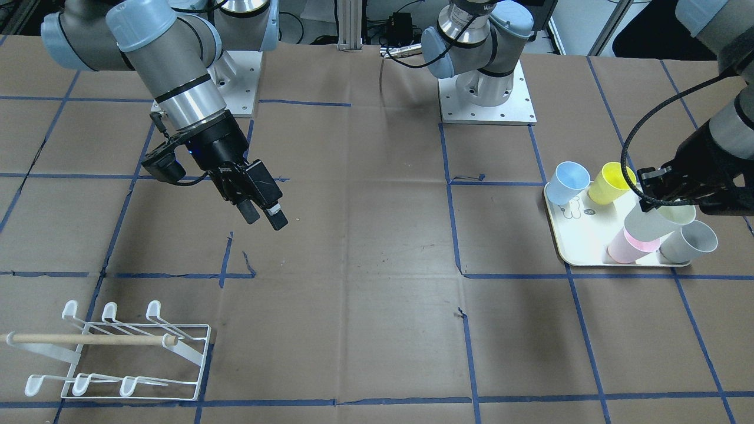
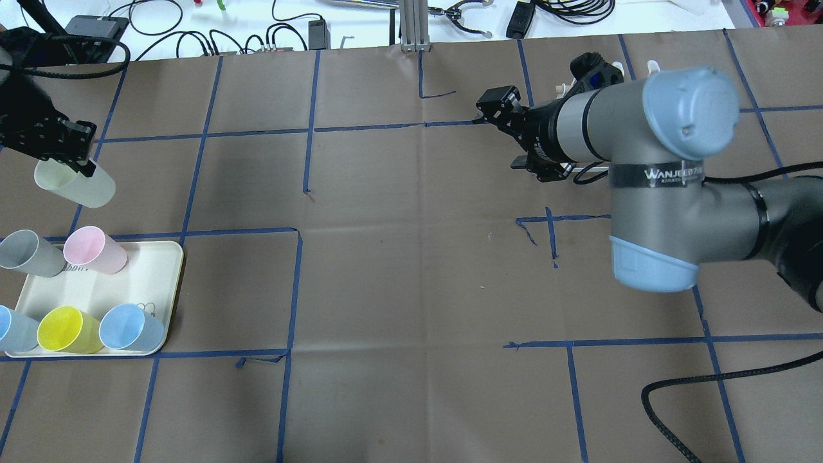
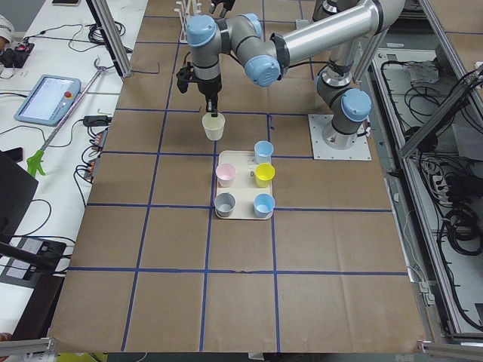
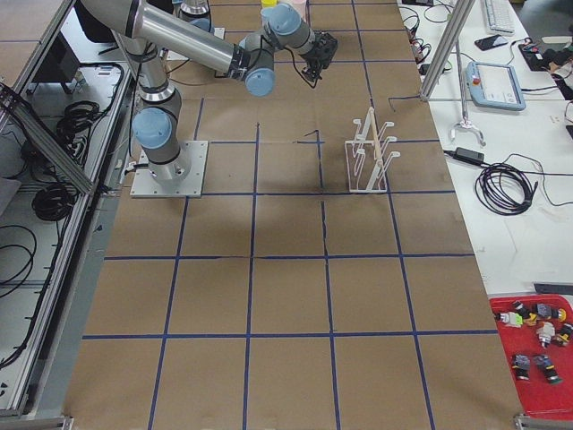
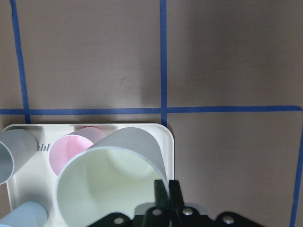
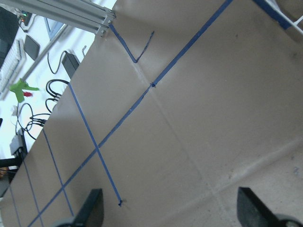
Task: Transfer IKEA cup to right arm and place on rack
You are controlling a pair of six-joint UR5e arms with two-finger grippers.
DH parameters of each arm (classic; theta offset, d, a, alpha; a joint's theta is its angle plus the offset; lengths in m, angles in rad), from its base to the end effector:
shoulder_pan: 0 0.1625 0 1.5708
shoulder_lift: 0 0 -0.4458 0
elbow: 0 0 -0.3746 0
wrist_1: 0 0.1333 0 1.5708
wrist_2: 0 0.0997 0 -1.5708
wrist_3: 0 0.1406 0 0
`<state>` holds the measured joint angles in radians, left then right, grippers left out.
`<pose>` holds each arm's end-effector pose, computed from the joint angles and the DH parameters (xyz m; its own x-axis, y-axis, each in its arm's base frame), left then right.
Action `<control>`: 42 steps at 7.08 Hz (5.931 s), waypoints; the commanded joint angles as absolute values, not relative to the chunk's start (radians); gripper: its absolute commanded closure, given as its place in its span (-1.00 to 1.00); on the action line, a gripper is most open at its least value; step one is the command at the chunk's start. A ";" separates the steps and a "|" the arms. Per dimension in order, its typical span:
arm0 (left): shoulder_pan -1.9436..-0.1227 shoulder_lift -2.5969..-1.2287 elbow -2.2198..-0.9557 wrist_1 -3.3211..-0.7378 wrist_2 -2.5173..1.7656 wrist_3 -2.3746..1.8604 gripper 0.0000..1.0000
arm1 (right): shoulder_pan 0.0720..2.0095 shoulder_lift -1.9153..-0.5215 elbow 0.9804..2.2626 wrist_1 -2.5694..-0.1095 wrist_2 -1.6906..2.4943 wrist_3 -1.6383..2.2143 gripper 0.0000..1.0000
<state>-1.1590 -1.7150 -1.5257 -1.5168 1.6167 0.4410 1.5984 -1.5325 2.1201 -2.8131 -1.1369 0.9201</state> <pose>0.0959 -0.5365 0.4218 -0.9993 0.0309 -0.0222 0.0295 0.9977 0.0604 0.2057 -0.4801 0.3598 -0.5625 0.4607 -0.6865 0.7028 0.7038 -0.1035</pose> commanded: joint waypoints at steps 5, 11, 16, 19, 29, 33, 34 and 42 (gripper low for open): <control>-1.218 -1.798 -1.519 -1.251 0.996 0.525 1.00 | 1.600 -1.522 2.313 -3.336 -1.098 1.304 -1.00; -1.291 -1.951 -1.864 -0.200 0.288 0.540 0.97 | 1.618 -1.430 2.304 -3.362 -1.051 1.302 -0.99; -1.399 -2.117 -1.985 0.649 0.276 -0.047 0.91 | 1.686 -1.280 2.157 -3.482 -1.051 1.514 -0.99; -1.469 -2.108 -2.006 0.676 0.308 -0.074 0.89 | 1.721 -1.227 2.038 -3.488 -1.052 1.517 -0.99; -1.470 -2.102 -2.017 0.676 0.313 -0.074 0.89 | 1.764 -1.158 1.960 -3.491 -1.054 1.519 -0.99; -1.470 -2.102 -2.017 0.676 0.313 -0.074 0.87 | 1.764 -1.157 1.959 -3.484 -1.060 1.516 -0.18; -1.470 -2.102 -2.016 0.676 0.313 -0.075 0.85 | 1.764 -1.157 1.951 -3.482 -1.058 1.516 -0.18; -1.435 -2.092 -2.013 0.683 0.341 -0.092 -0.91 | 1.764 -1.157 1.942 -3.479 -1.058 1.506 -0.11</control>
<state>-1.4549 -2.0945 -2.0066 0.6789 0.3316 -0.0932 1.7641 -1.1566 1.9452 -3.4790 -1.0574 1.5133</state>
